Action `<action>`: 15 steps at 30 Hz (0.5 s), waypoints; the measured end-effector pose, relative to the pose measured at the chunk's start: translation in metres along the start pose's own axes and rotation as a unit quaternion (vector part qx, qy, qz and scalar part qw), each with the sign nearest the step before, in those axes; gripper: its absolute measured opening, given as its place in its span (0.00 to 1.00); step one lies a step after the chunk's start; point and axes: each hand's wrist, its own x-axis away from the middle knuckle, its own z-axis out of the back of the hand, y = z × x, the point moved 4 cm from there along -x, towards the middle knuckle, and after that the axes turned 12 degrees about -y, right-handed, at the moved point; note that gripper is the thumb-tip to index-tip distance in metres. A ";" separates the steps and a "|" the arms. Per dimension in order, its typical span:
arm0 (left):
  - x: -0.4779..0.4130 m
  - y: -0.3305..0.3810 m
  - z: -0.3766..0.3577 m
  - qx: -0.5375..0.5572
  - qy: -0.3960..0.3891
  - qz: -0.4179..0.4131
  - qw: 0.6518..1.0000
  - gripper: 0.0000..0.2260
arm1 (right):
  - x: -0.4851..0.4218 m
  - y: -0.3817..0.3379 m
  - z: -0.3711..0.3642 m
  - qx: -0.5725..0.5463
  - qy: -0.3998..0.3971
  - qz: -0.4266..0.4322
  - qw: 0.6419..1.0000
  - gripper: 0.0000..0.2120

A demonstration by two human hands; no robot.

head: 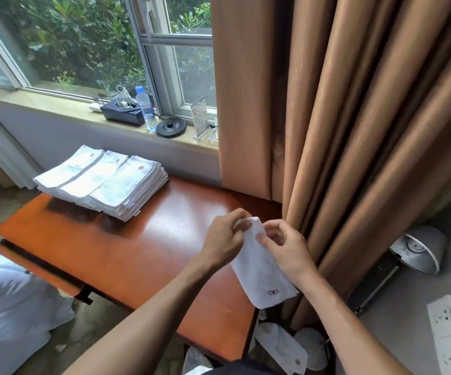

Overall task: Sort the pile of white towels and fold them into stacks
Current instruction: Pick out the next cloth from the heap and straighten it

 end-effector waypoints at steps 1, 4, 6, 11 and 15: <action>0.002 -0.002 0.000 0.017 0.013 0.012 1.000 0.05 | 0.004 0.008 -0.003 0.009 -0.027 -0.008 1.000 0.07; 0.007 -0.011 -0.002 0.057 0.051 0.033 0.996 0.08 | 0.020 0.036 -0.006 0.020 -0.047 -0.036 0.998 0.08; 0.008 -0.019 0.000 0.099 0.076 0.061 0.990 0.11 | 0.025 0.052 -0.003 0.030 -0.028 -0.058 0.997 0.07; 0.015 -0.036 0.008 0.135 0.116 0.118 0.977 0.09 | 0.023 0.056 -0.003 0.064 -0.025 -0.074 0.995 0.06; 0.026 -0.034 0.003 0.037 0.108 0.103 0.988 0.15 | 0.017 0.043 0.000 0.148 -0.011 -0.050 0.988 0.08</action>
